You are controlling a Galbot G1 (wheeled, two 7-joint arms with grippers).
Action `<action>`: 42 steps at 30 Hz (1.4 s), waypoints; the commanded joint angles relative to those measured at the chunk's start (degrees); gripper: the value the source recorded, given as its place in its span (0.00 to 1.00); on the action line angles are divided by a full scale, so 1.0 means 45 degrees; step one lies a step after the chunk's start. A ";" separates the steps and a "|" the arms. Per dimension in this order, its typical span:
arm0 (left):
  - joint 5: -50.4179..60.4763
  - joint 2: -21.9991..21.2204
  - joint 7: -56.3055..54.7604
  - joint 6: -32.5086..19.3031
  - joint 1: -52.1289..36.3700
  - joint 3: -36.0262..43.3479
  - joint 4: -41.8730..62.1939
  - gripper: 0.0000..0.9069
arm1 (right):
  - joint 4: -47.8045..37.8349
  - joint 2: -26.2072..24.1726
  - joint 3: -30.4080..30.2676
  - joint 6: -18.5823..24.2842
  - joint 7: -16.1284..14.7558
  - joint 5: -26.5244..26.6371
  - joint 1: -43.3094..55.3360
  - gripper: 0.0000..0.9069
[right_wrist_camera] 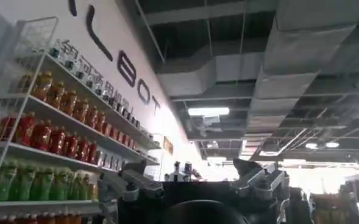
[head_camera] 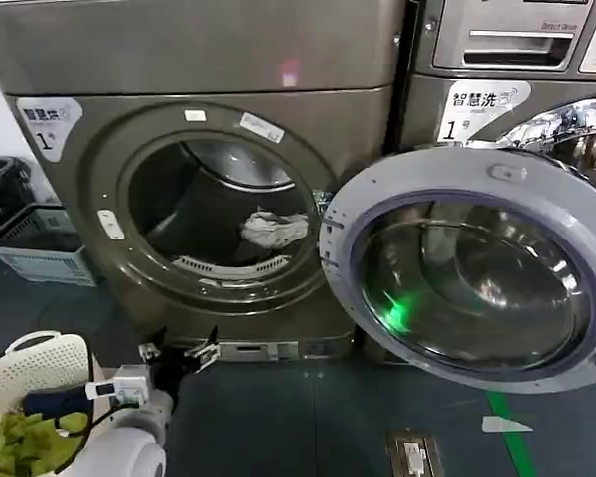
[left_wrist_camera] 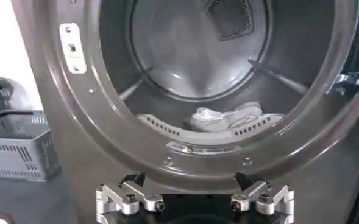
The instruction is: Grasp the clothes from the dryer.
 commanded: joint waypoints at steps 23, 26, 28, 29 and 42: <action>-0.0068 -0.0017 0.0004 0.0625 0.0019 0.0037 0.0073 1.00 | -0.0015 0.0076 0.0055 -0.0026 0.0018 0.0044 -0.0029 1.00; -0.0064 -0.0018 0.0005 0.0625 0.0023 0.0048 0.0072 1.00 | -0.0021 0.0096 0.0059 -0.0020 0.0018 0.0041 -0.0027 1.00; -0.0066 -0.0027 0.0006 0.0625 0.0020 0.0039 0.0074 1.00 | -0.0025 0.0101 0.0051 -0.0021 0.0016 0.0039 -0.0024 1.00; -0.0062 -0.0029 0.0005 0.0625 0.0027 0.0037 0.0075 1.00 | -0.0029 0.0099 0.0049 -0.0021 0.0015 0.0039 -0.0021 1.00; -0.0065 -0.0062 0.0008 0.0625 0.0032 0.0048 0.0074 1.00 | -0.0108 0.0124 0.0108 0.0002 0.0009 0.0038 -0.0069 1.00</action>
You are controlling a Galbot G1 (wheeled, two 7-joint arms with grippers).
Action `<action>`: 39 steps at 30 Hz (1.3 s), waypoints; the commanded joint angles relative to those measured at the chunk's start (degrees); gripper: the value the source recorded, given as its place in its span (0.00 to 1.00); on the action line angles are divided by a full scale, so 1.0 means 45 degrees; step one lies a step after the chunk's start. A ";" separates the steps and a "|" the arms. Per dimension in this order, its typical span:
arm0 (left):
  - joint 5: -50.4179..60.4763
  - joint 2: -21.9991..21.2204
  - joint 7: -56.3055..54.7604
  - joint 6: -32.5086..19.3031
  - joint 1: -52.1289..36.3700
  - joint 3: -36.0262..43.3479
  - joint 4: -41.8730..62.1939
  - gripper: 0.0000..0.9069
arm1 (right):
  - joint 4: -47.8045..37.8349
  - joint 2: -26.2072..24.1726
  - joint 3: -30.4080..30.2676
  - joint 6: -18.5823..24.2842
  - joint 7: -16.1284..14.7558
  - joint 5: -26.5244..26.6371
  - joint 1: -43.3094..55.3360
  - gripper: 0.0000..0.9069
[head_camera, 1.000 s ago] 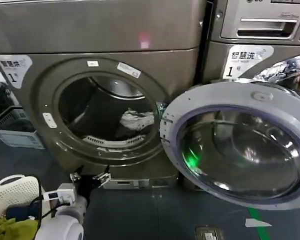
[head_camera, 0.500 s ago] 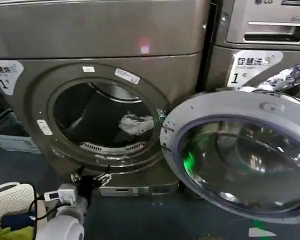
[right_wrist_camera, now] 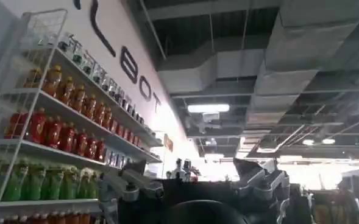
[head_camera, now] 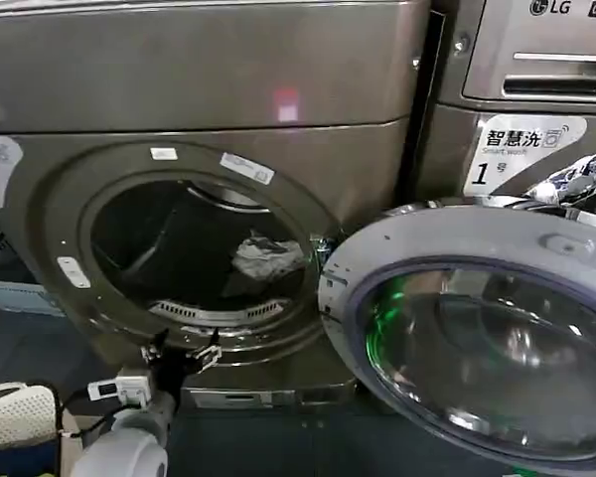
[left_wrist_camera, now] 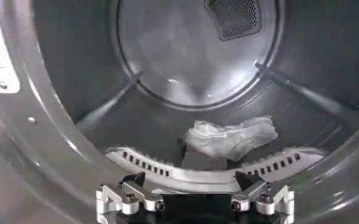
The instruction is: Grasp the clothes from the dryer.
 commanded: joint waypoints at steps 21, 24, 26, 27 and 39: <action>0.0082 0.0003 0.0034 0.0625 0.0043 0.0014 -0.0001 1.00 | -0.0013 0.0097 -0.0039 0.0041 -0.0032 -0.0024 0.0016 1.00; 0.0087 0.0009 0.0050 0.0625 0.0044 0.0014 0.0003 1.00 | -0.0020 0.0091 -0.0017 0.0042 -0.0035 -0.0024 0.0007 1.00; 0.0108 0.0008 0.0048 0.0625 0.0043 0.0013 0.0031 1.00 | -0.0035 0.0087 -0.0003 0.0048 -0.0040 -0.0019 -0.0008 1.00; 0.0135 0.0009 0.0051 0.0625 0.0041 0.0017 0.0049 1.00 | -0.0048 0.0087 0.0013 0.0060 -0.0057 -0.0018 -0.0026 1.00; 0.0490 0.0088 0.0257 0.0625 -0.0310 0.0221 0.0328 1.00 | 0.0031 0.0234 0.0117 0.0364 -0.0365 0.0033 -0.0211 1.00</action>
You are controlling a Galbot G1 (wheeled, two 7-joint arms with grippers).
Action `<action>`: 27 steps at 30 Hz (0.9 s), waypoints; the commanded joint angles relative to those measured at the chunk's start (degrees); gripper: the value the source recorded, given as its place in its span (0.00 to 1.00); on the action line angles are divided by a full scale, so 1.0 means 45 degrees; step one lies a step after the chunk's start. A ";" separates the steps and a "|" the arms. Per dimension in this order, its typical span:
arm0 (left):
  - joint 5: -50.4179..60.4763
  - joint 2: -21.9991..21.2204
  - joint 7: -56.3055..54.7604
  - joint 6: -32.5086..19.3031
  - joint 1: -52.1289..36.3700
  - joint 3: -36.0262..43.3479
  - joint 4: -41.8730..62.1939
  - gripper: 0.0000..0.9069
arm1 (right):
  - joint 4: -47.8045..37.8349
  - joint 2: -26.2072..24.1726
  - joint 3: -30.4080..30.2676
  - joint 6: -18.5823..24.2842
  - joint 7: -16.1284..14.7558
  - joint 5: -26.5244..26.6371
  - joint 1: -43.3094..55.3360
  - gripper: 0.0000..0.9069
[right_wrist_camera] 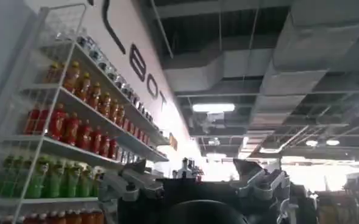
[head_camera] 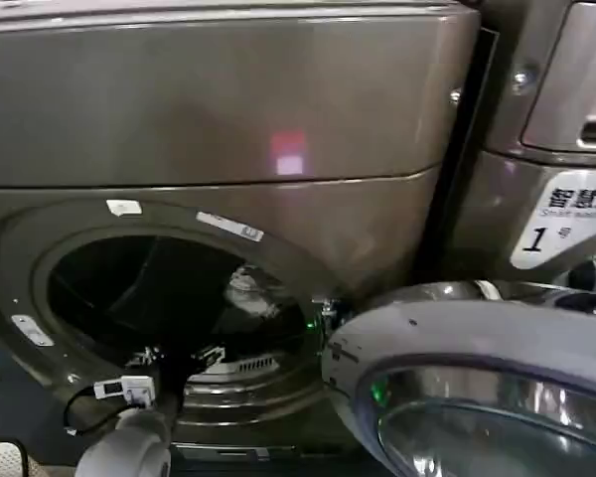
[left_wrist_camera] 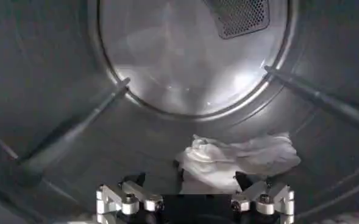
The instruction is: Grasp the clothes from the dryer.
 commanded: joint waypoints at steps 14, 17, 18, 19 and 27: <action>0.0716 -0.0055 0.0398 -0.0073 -0.2212 0.0681 0.1948 1.00 | 0.0040 0.0147 0.0133 0.0354 -0.0203 0.0144 -0.0122 1.00; 0.0958 -0.0091 0.0546 -0.0365 -0.2844 0.0679 0.2540 1.00 | 0.0088 0.0187 0.0152 0.0390 -0.0265 0.0362 -0.0164 1.00; 0.0871 -0.0118 0.0509 -0.0363 -0.3185 0.0666 0.2904 1.00 | 0.0070 0.0177 0.0173 0.0401 -0.0282 0.0367 -0.0175 1.00; 0.0933 -0.0169 0.0447 -0.0361 -0.3423 0.0647 0.3280 1.00 | 0.0047 0.0157 0.0182 0.0414 -0.0294 0.0367 -0.0177 1.00; 0.0654 -0.0194 0.0340 -0.0222 -0.5878 0.0284 0.5811 1.00 | 0.0072 0.0102 0.0080 0.0432 -0.0308 0.0384 -0.0117 1.00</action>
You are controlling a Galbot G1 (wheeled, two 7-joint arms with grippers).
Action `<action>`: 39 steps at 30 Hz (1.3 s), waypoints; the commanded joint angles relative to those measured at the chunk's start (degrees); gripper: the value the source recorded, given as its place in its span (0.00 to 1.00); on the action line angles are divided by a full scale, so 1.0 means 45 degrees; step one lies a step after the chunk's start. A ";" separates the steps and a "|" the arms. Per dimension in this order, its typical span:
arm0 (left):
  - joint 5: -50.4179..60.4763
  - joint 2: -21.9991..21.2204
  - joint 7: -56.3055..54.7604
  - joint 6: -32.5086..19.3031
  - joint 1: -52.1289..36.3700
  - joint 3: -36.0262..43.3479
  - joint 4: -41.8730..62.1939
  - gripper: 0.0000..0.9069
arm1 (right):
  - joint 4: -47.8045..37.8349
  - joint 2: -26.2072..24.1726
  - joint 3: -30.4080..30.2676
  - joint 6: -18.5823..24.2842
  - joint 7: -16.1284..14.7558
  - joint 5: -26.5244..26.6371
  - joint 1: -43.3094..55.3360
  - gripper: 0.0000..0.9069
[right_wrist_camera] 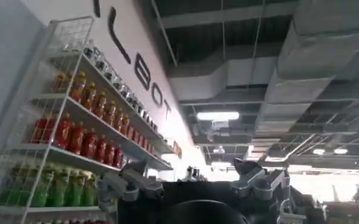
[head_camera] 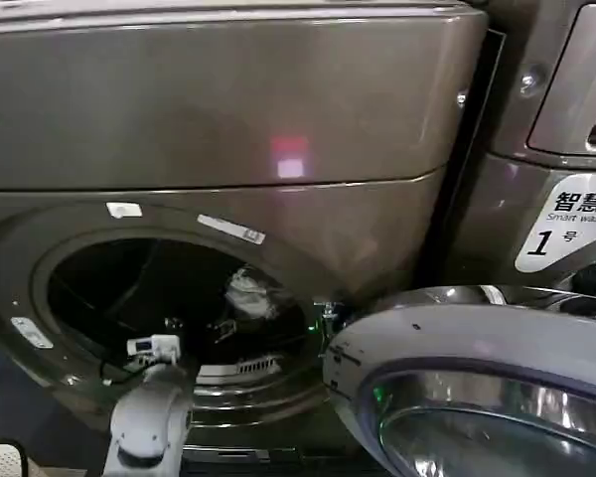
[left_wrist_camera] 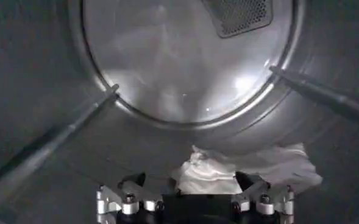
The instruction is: Grasp the clothes from the dryer.
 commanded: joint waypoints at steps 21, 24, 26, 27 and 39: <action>0.1285 -0.0294 0.0491 -0.1688 -0.6745 -0.0114 0.8719 1.00 | 0.0125 -0.0030 -0.0276 0.0041 -0.0028 0.0078 0.0121 1.00; 0.1247 -0.0316 0.0510 -0.1917 -0.7120 -0.0054 0.9289 1.00 | 0.0110 -0.0046 -0.0247 0.0044 -0.0029 0.0087 0.0101 1.00; 0.1276 -0.0368 0.0504 -0.2042 -0.7437 -0.0072 0.9693 1.00 | 0.0085 -0.0065 -0.0233 0.0044 -0.0035 0.0087 0.0108 1.00; 0.1299 -0.0369 0.0529 -0.2076 -0.7591 -0.0056 0.9850 1.00 | 0.0069 -0.0070 -0.0228 0.0048 -0.0033 0.0085 0.0106 1.00; 0.9382 -0.0379 0.5791 -0.5087 -1.0407 -0.0034 1.3598 1.00 | -0.0083 -0.0067 -0.0254 0.0148 -0.0087 0.0034 0.0063 1.00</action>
